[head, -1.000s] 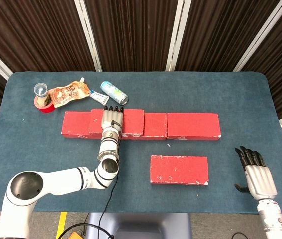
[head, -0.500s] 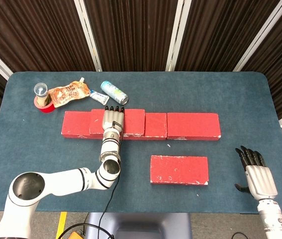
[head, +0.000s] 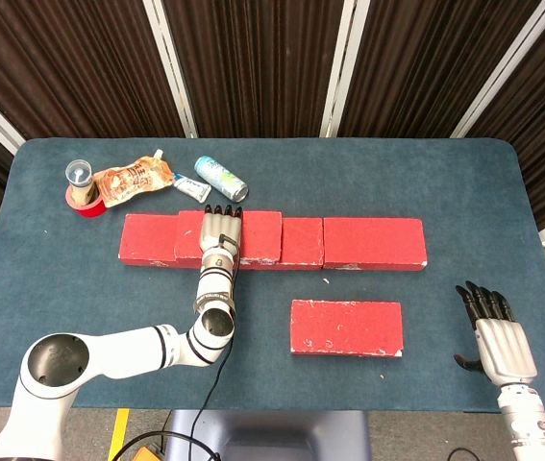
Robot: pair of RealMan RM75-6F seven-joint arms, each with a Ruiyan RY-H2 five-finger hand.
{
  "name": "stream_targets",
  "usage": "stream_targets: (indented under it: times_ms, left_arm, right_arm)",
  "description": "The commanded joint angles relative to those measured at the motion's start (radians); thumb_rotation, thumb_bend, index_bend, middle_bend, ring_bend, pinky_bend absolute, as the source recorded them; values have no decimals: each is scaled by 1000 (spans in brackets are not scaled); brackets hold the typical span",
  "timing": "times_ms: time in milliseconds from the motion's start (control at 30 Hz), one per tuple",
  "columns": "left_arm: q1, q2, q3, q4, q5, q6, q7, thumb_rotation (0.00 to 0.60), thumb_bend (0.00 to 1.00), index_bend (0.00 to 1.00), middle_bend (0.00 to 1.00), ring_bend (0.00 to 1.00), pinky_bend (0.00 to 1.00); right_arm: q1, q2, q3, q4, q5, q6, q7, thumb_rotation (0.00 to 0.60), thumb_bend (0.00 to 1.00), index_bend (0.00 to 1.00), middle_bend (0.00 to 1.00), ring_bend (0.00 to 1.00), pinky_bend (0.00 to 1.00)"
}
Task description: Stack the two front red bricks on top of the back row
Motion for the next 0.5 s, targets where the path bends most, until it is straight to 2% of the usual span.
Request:
stream_targets:
  times_ms: [33, 500]
  left_arm:
    - [1, 0, -2, 3, 4, 0, 0, 600, 201, 0, 0, 0, 36]
    - [5, 0, -10, 2, 0, 6, 13, 600, 191, 0, 0, 0, 31]
  right_arm:
    - [0, 1, 0, 0, 0, 0, 1, 600, 0, 146, 116, 44, 0]
    - [0, 0, 1, -1, 3, 0, -2, 600, 0, 146, 116, 44, 0]
